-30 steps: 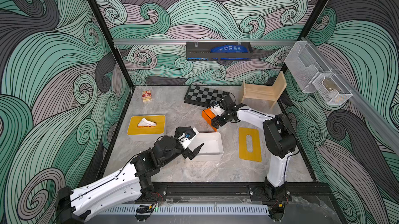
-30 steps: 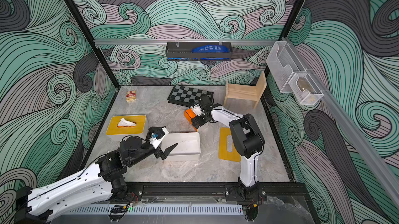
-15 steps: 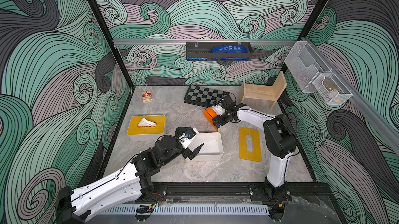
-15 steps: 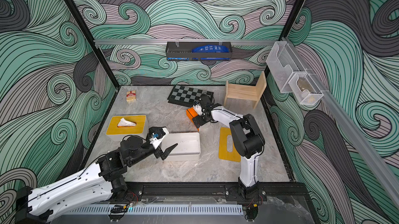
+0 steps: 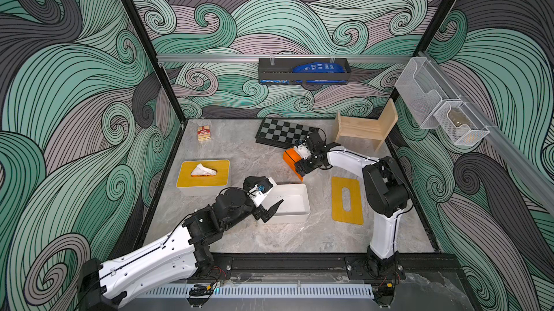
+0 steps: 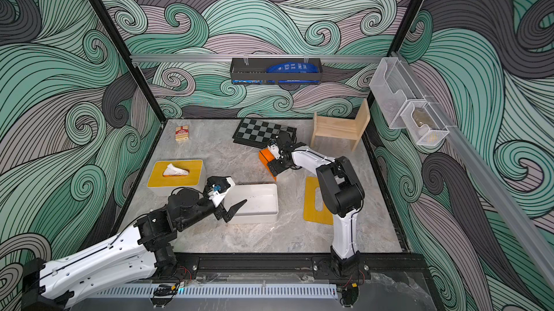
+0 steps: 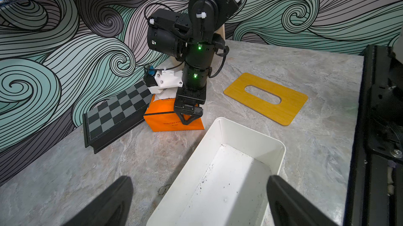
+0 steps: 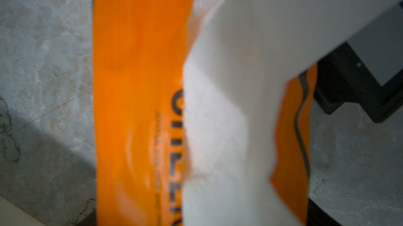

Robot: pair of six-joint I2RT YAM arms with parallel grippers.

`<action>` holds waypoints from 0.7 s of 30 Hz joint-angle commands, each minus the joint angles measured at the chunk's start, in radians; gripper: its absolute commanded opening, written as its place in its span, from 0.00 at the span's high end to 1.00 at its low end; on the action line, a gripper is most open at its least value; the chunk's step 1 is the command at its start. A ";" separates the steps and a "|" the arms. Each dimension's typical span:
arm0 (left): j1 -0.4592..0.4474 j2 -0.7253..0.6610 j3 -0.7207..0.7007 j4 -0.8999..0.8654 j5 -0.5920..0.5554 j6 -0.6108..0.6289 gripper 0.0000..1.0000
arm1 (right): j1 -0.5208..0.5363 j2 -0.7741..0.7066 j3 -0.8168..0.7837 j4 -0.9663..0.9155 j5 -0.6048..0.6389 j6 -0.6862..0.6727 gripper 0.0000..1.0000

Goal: Put the tissue paper into the tissue box
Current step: Pick up the paper towel from the center of the board.

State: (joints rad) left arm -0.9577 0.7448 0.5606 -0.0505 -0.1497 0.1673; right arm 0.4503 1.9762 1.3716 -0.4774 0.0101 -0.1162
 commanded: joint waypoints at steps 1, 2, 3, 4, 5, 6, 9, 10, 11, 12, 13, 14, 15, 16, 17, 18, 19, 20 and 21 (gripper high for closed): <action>0.005 0.003 0.046 -0.002 -0.005 -0.006 0.01 | 0.005 -0.037 0.014 -0.009 -0.005 0.001 0.13; 0.005 0.002 0.047 -0.002 -0.006 -0.006 0.01 | 0.005 -0.053 0.011 -0.009 -0.005 -0.004 0.13; 0.005 0.001 0.047 -0.002 -0.009 -0.006 0.01 | 0.004 -0.067 0.009 -0.009 -0.004 -0.007 0.14; 0.005 0.000 0.047 -0.001 -0.010 -0.005 0.01 | 0.005 -0.085 0.008 -0.009 -0.002 -0.012 0.15; 0.005 -0.002 0.047 -0.002 -0.013 -0.004 0.01 | 0.005 -0.106 0.005 -0.009 0.001 -0.015 0.15; 0.005 -0.006 0.047 -0.001 -0.016 -0.004 0.01 | 0.006 -0.124 0.002 -0.009 0.003 -0.020 0.16; 0.005 -0.030 0.042 0.009 -0.047 -0.005 0.01 | 0.007 -0.193 -0.002 -0.009 0.004 -0.041 0.18; 0.005 -0.041 0.039 0.016 -0.059 -0.005 0.01 | 0.007 -0.219 -0.001 -0.009 0.002 -0.051 0.18; 0.007 -0.055 0.035 0.022 -0.070 -0.004 0.01 | 0.008 -0.245 -0.003 -0.009 0.000 -0.062 0.19; 0.007 -0.071 0.031 0.029 -0.081 -0.005 0.01 | 0.009 -0.268 -0.003 -0.008 -0.001 -0.072 0.19; 0.007 -0.090 0.026 0.037 -0.093 -0.006 0.01 | 0.012 -0.296 -0.006 -0.009 -0.007 -0.089 0.19; 0.007 -0.109 0.020 0.046 -0.106 -0.008 0.01 | 0.017 -0.324 -0.011 -0.010 -0.017 -0.110 0.19; 0.007 -0.127 0.014 0.054 -0.116 -0.008 0.01 | 0.023 -0.349 -0.017 -0.009 -0.028 -0.131 0.19; 0.007 -0.146 0.008 0.064 -0.128 -0.010 0.01 | 0.034 -0.376 -0.027 -0.009 -0.043 -0.159 0.19; 0.008 -0.167 0.002 0.075 -0.139 -0.012 0.01 | 0.045 -0.403 -0.039 -0.009 -0.062 -0.188 0.18; 0.008 -0.183 -0.003 0.084 -0.148 -0.014 0.01 | 0.057 -0.429 -0.050 -0.009 -0.080 -0.213 0.18; 0.009 -0.203 -0.009 0.094 -0.157 -0.017 0.01 | 0.069 -0.455 -0.062 -0.009 -0.100 -0.241 0.17; 0.010 -0.221 -0.014 0.100 -0.167 -0.018 0.01 | 0.084 -0.481 -0.076 -0.009 -0.121 -0.266 0.17; 0.010 -0.235 -0.018 0.106 -0.173 -0.020 0.01 | 0.095 -0.501 -0.087 -0.009 -0.141 -0.286 0.17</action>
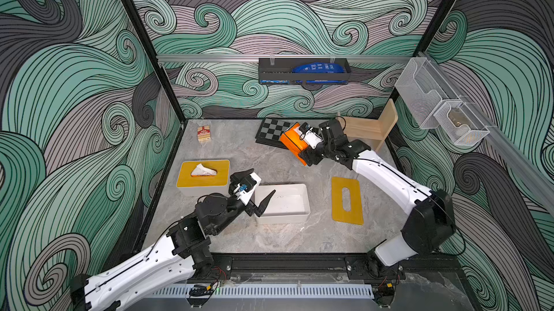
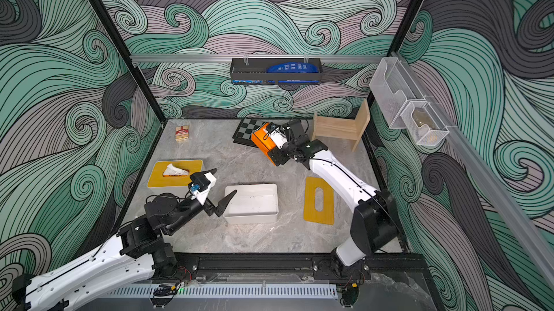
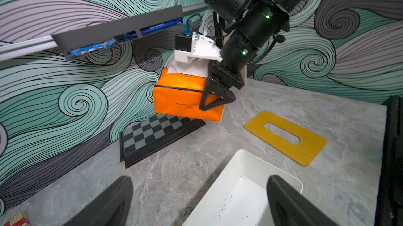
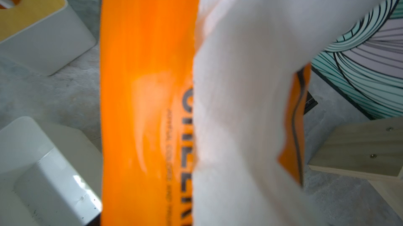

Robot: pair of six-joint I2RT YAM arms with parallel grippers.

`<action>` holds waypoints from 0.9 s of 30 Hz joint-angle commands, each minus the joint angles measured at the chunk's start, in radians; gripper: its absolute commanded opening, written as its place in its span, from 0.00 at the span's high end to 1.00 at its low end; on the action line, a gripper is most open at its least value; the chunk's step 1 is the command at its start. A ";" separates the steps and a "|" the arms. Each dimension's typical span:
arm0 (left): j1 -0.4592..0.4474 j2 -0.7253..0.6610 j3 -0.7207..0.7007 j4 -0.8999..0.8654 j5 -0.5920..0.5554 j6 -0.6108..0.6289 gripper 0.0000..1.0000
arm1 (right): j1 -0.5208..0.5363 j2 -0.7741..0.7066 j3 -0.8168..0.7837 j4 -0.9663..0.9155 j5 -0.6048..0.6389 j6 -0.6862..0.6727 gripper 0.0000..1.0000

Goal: Put the tissue paper into the tissue box
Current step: Pick up the paper towel from the center of the board, then place the paper towel in the tissue box.

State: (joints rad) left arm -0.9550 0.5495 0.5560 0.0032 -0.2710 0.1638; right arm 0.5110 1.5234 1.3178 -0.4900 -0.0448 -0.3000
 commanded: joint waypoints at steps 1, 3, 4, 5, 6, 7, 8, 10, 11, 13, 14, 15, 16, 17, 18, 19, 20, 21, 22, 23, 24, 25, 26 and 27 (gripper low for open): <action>0.008 -0.057 -0.018 0.059 -0.058 -0.017 0.01 | 0.046 -0.069 -0.045 0.003 -0.112 -0.120 0.17; 0.010 -0.086 -0.024 0.072 -0.071 -0.020 0.01 | 0.075 -0.109 -0.067 0.003 -0.162 -0.167 0.17; 0.010 -0.102 -0.029 0.079 -0.075 -0.020 0.01 | 0.091 -0.128 -0.086 0.002 -0.187 -0.199 0.17; 0.012 -0.120 -0.035 0.088 -0.077 -0.019 0.01 | 0.105 -0.146 -0.108 0.004 -0.211 -0.238 0.17; 0.013 -0.133 -0.041 0.095 -0.077 -0.019 0.01 | 0.119 -0.161 -0.126 0.003 -0.226 -0.271 0.17; 0.015 -0.148 -0.045 0.102 -0.076 -0.021 0.01 | 0.135 -0.175 -0.150 0.003 -0.237 -0.305 0.17; 0.015 -0.163 -0.051 0.109 -0.077 -0.021 0.01 | 0.151 -0.186 -0.169 0.004 -0.243 -0.331 0.17; 0.016 -0.186 -0.063 0.124 -0.077 -0.021 0.01 | 0.174 -0.193 -0.196 0.002 -0.253 -0.354 0.16; 0.018 -0.197 -0.066 0.129 -0.077 -0.021 0.01 | 0.184 -0.192 -0.207 0.002 -0.259 -0.364 0.15; 0.019 -0.208 -0.072 0.135 -0.078 -0.020 0.01 | 0.201 -0.188 -0.227 0.002 -0.269 -0.387 0.15; 0.019 -0.210 -0.073 0.137 -0.078 -0.020 0.01 | 0.207 -0.184 -0.235 0.002 -0.273 -0.397 0.15; 0.021 -0.211 -0.073 0.138 -0.077 -0.021 0.01 | 0.213 -0.177 -0.240 0.003 -0.278 -0.403 0.15; 0.021 -0.209 -0.073 0.137 -0.076 -0.021 0.01 | 0.220 -0.169 -0.244 0.002 -0.284 -0.407 0.15; 0.022 -0.206 -0.071 0.136 -0.074 -0.020 0.01 | 0.224 -0.160 -0.247 0.001 -0.287 -0.414 0.14; 0.022 -0.204 -0.071 0.136 -0.073 -0.021 0.01 | 0.229 -0.153 -0.250 0.002 -0.289 -0.421 0.14; 0.022 -0.202 -0.070 0.134 -0.069 -0.021 0.01 | 0.236 -0.145 -0.254 0.001 -0.288 -0.430 0.14; 0.024 -0.200 -0.070 0.136 -0.067 -0.021 0.01 | 0.240 -0.137 -0.259 -0.001 -0.288 -0.441 0.14; 0.024 -0.198 -0.070 0.135 -0.064 -0.021 0.01 | 0.242 -0.132 -0.263 0.001 -0.288 -0.447 0.14; 0.024 -0.196 -0.070 0.135 -0.062 -0.021 0.01 | 0.246 -0.126 -0.267 0.002 -0.287 -0.452 0.14; 0.025 -0.195 -0.071 0.135 -0.060 -0.021 0.01 | 0.249 -0.119 -0.270 0.001 -0.285 -0.453 0.14; 0.027 -0.195 -0.070 0.132 -0.060 -0.021 0.01 | 0.249 -0.111 -0.273 0.001 -0.280 -0.453 0.13; 0.028 -0.193 -0.070 0.134 -0.059 -0.021 0.01 | 0.254 -0.101 -0.276 -0.001 -0.270 -0.454 0.13; 0.028 -0.194 -0.070 0.135 -0.057 -0.021 0.01 | 0.257 -0.093 -0.279 -0.004 -0.263 -0.456 0.13; 0.030 -0.194 -0.070 0.135 -0.056 -0.021 0.01 | 0.260 -0.085 -0.282 -0.007 -0.254 -0.460 0.13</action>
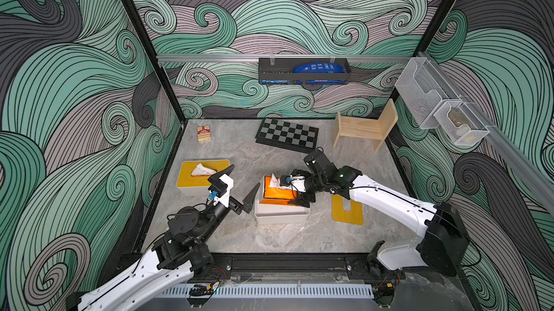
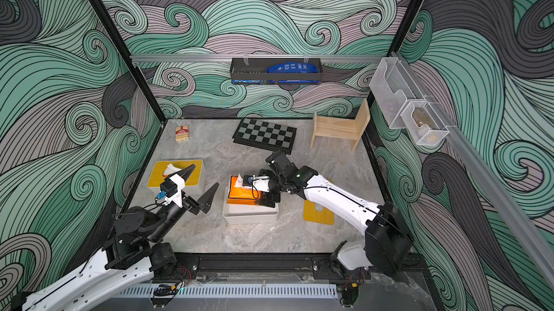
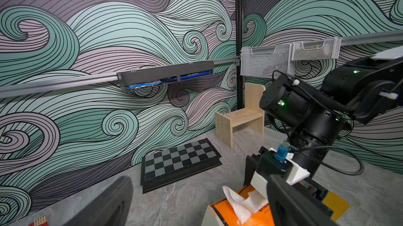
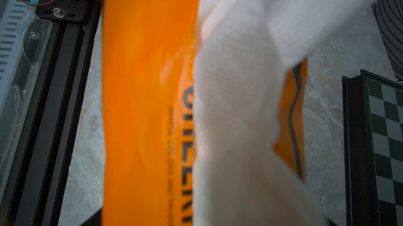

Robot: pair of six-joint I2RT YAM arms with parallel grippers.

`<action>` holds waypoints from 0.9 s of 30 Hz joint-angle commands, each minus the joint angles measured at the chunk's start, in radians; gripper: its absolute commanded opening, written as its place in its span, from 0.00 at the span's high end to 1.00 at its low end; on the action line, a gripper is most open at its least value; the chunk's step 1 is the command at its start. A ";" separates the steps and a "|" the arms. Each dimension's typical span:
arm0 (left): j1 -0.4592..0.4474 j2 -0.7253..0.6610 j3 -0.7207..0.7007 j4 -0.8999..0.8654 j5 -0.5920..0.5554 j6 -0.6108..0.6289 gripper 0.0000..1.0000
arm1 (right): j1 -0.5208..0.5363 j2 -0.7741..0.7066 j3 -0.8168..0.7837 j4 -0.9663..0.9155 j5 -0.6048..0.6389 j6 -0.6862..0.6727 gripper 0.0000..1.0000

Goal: Put the tissue paper into the tissue box
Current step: Place the paper towel in the tissue box.

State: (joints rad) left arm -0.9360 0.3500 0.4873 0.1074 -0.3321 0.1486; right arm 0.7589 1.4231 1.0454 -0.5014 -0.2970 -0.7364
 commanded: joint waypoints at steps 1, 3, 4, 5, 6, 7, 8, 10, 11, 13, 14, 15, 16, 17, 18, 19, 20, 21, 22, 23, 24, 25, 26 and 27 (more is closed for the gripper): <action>0.012 0.007 -0.001 0.031 0.007 -0.007 0.01 | 0.016 0.026 -0.012 0.004 0.009 -0.024 0.13; 0.014 0.008 -0.001 0.031 0.010 -0.007 0.01 | 0.020 0.043 -0.013 0.002 0.027 -0.024 0.13; 0.014 0.009 -0.001 0.031 0.011 -0.008 0.01 | 0.023 0.051 -0.014 0.000 0.035 -0.024 0.13; 0.015 0.009 -0.001 0.031 0.013 -0.009 0.01 | 0.026 0.059 -0.013 -0.001 0.038 -0.025 0.13; 0.017 0.009 -0.001 0.031 0.015 -0.009 0.01 | 0.029 0.066 -0.013 -0.005 0.040 -0.028 0.13; 0.017 0.009 -0.002 0.031 0.015 -0.010 0.01 | 0.032 0.077 -0.013 -0.006 0.042 -0.030 0.13; 0.019 0.009 -0.001 0.032 0.017 -0.010 0.01 | 0.036 0.083 -0.013 -0.006 0.046 -0.032 0.13; 0.020 0.010 -0.004 0.032 0.021 -0.011 0.01 | 0.042 0.102 -0.011 -0.007 0.056 -0.031 0.13; 0.022 0.012 -0.003 0.033 0.023 -0.011 0.01 | 0.044 0.111 -0.009 -0.007 0.060 -0.031 0.13; 0.023 0.014 -0.001 0.033 0.027 -0.012 0.01 | 0.050 0.134 0.001 -0.010 0.070 -0.029 0.13; 0.023 0.014 -0.002 0.032 0.028 -0.012 0.01 | 0.052 0.141 0.006 -0.012 0.071 -0.028 0.12; 0.025 0.015 -0.001 0.033 0.030 -0.012 0.01 | 0.054 0.152 0.010 -0.014 0.074 -0.026 0.12; 0.026 0.015 -0.001 0.032 0.031 -0.014 0.01 | 0.056 0.160 0.013 -0.014 0.077 -0.026 0.12; 0.026 0.015 -0.001 0.032 0.032 -0.014 0.01 | 0.059 0.169 0.014 -0.014 0.083 -0.026 0.11; 0.027 0.015 -0.001 0.032 0.033 -0.014 0.01 | 0.062 0.177 0.018 -0.014 0.087 -0.025 0.10; 0.028 0.016 -0.001 0.032 0.035 -0.014 0.01 | 0.063 0.185 0.022 -0.014 0.093 -0.024 0.10; 0.028 0.017 -0.001 0.031 0.036 -0.014 0.01 | 0.062 0.190 0.026 -0.013 0.095 -0.021 0.09; 0.029 0.017 -0.002 0.032 0.037 -0.015 0.01 | 0.063 0.195 0.031 -0.014 0.099 -0.018 0.09; 0.029 0.017 -0.001 0.032 0.039 -0.015 0.01 | 0.063 0.201 0.036 -0.014 0.104 -0.017 0.08; 0.030 0.017 -0.002 0.032 0.039 -0.015 0.01 | 0.062 0.204 0.040 -0.014 0.111 -0.015 0.06; 0.031 0.018 -0.002 0.031 0.042 -0.015 0.01 | 0.065 0.204 0.044 -0.014 0.122 -0.014 0.05; 0.031 0.018 -0.001 0.031 0.044 -0.015 0.01 | 0.064 0.204 0.049 -0.014 0.132 -0.010 0.04; 0.031 0.020 -0.001 0.031 0.046 -0.015 0.01 | 0.065 0.201 0.052 -0.014 0.140 -0.008 0.04; 0.032 0.021 0.000 0.028 0.047 -0.016 0.01 | 0.064 0.195 0.056 -0.014 0.146 -0.008 0.03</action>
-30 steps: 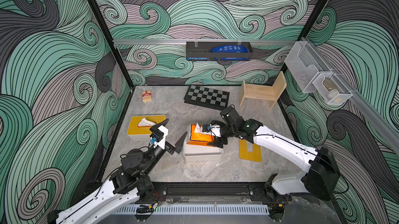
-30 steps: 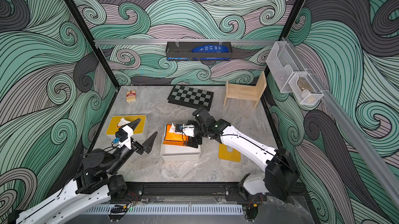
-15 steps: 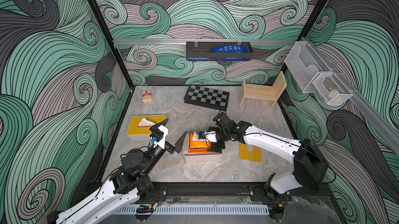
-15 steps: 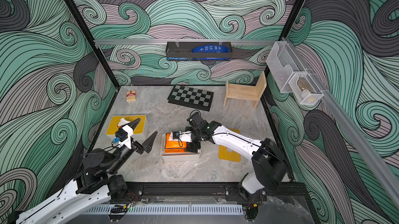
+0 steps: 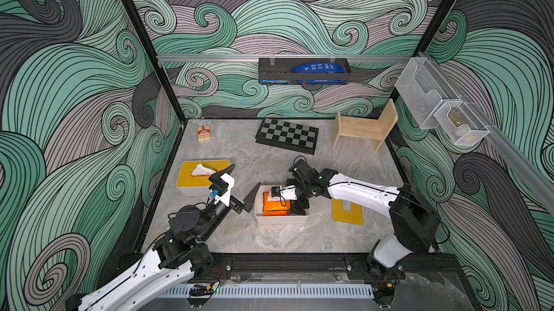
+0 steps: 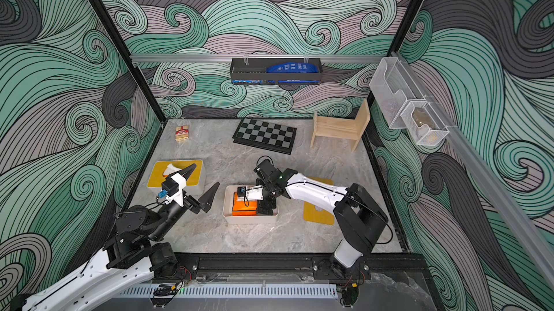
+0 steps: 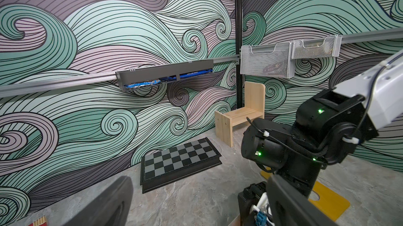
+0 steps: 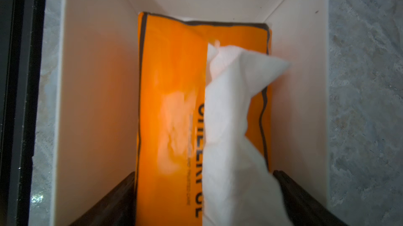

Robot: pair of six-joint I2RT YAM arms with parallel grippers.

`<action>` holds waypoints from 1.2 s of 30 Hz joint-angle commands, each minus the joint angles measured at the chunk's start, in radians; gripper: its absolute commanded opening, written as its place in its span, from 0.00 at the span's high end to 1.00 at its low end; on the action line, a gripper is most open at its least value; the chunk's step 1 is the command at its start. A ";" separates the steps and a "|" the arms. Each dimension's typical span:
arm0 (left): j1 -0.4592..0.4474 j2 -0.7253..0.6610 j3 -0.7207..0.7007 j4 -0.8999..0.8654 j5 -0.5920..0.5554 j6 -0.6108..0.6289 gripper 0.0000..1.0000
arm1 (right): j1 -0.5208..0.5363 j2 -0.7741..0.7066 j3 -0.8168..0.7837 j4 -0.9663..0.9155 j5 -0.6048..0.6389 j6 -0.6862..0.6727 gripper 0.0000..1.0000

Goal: Put the tissue paper into the tissue box
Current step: Place the paper towel in the tissue box.

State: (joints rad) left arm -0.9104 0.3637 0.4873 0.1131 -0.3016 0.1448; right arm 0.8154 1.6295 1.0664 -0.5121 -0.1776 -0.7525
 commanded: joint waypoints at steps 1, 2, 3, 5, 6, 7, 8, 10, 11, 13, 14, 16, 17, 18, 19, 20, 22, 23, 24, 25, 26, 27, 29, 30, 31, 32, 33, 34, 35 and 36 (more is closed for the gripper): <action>0.007 0.008 0.001 0.023 0.018 -0.013 0.01 | 0.008 -0.019 0.039 -0.004 0.031 0.008 0.02; 0.007 0.008 0.001 0.022 0.019 -0.012 0.01 | 0.008 -0.029 0.042 -0.009 0.035 0.008 0.01; 0.007 0.009 0.002 0.021 0.021 -0.012 0.01 | 0.008 -0.045 0.045 -0.012 0.042 0.008 0.00; 0.007 0.008 0.002 0.022 0.023 -0.013 0.01 | 0.006 -0.085 0.049 -0.021 0.061 0.007 0.00; 0.008 0.007 0.001 0.021 0.024 -0.013 0.01 | 0.007 -0.114 0.048 -0.023 0.073 0.007 0.00; 0.008 0.007 0.002 0.022 0.025 -0.013 0.01 | 0.005 -0.145 0.045 -0.023 0.084 0.007 0.00; 0.008 0.007 0.002 0.022 0.027 -0.013 0.01 | 0.003 -0.173 0.041 -0.023 0.086 0.010 0.00; 0.010 0.007 0.001 0.023 0.028 -0.014 0.01 | -0.008 -0.247 0.037 -0.023 0.076 0.038 0.00; 0.010 0.009 0.001 0.023 0.031 -0.014 0.01 | -0.017 -0.275 0.038 -0.023 0.064 0.063 0.00; 0.011 0.011 0.002 0.024 0.035 -0.015 0.01 | -0.050 -0.333 0.047 -0.020 0.029 0.143 0.00; 0.013 0.012 0.002 0.025 0.037 -0.016 0.01 | -0.070 -0.349 0.055 -0.020 0.011 0.188 0.00; 0.016 0.014 0.002 0.027 0.043 -0.018 0.01 | -0.108 -0.373 0.078 -0.008 0.022 0.330 0.00; 0.018 0.015 0.002 0.028 0.045 -0.019 0.01 | -0.117 -0.376 0.091 0.001 0.055 0.404 0.00; 0.021 0.015 0.002 0.029 0.048 -0.021 0.01 | -0.128 -0.375 0.106 0.007 0.107 0.488 0.00; 0.023 0.017 0.002 0.029 0.052 -0.022 0.01 | -0.146 -0.370 0.121 0.006 0.148 0.563 0.00; 0.025 0.018 0.001 0.030 0.054 -0.024 0.01 | -0.166 -0.367 0.128 0.006 0.166 0.616 0.00; 0.029 0.023 0.002 0.031 0.063 -0.026 0.01 | -0.218 -0.362 0.119 0.007 0.167 0.723 0.00; 0.031 0.024 0.002 0.033 0.065 -0.028 0.01 | -0.239 -0.358 0.105 0.009 0.177 0.770 0.00; 0.034 0.026 0.003 0.032 0.069 -0.029 0.01 | -0.265 -0.352 0.086 0.010 0.186 0.816 0.00; 0.035 0.026 0.004 0.031 0.071 -0.030 0.01 | -0.294 -0.343 0.062 0.010 0.188 0.850 0.00; 0.038 0.026 0.004 0.031 0.071 -0.031 0.01 | -0.318 -0.332 0.041 0.010 0.184 0.872 0.00; 0.038 0.026 0.004 0.030 0.071 -0.031 0.01 | -0.350 -0.319 0.016 0.009 0.182 0.903 0.00; 0.038 0.023 0.003 0.029 0.073 -0.031 0.01 | -0.412 -0.305 -0.036 0.009 0.162 0.959 0.00; 0.038 0.023 0.002 0.029 0.073 -0.031 0.01 | -0.442 -0.300 -0.064 0.010 0.140 0.981 0.00; 0.039 0.023 0.002 0.030 0.073 -0.031 0.01 | -0.466 -0.296 -0.092 0.010 0.130 1.000 0.00; 0.039 0.023 0.002 0.030 0.073 -0.030 0.01 | -0.479 -0.294 -0.114 0.010 0.128 1.013 0.00; 0.039 0.021 0.001 0.030 0.073 -0.030 0.01 | -0.491 -0.293 -0.138 0.011 0.130 1.023 0.00; 0.041 0.021 0.002 0.031 0.074 -0.031 0.01 | -0.496 -0.297 -0.160 0.014 0.135 1.034 0.00; 0.041 0.023 0.002 0.032 0.076 -0.031 0.01 | -0.496 -0.303 -0.177 0.023 0.142 1.044 0.00; 0.042 0.023 0.002 0.033 0.078 -0.031 0.01 | -0.496 -0.315 -0.199 0.042 0.157 1.063 0.01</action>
State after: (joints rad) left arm -0.8776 0.3847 0.4873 0.1204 -0.2375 0.1223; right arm 0.3183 1.3445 0.8921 -0.4984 -0.0273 0.2226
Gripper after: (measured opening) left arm 0.987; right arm 0.992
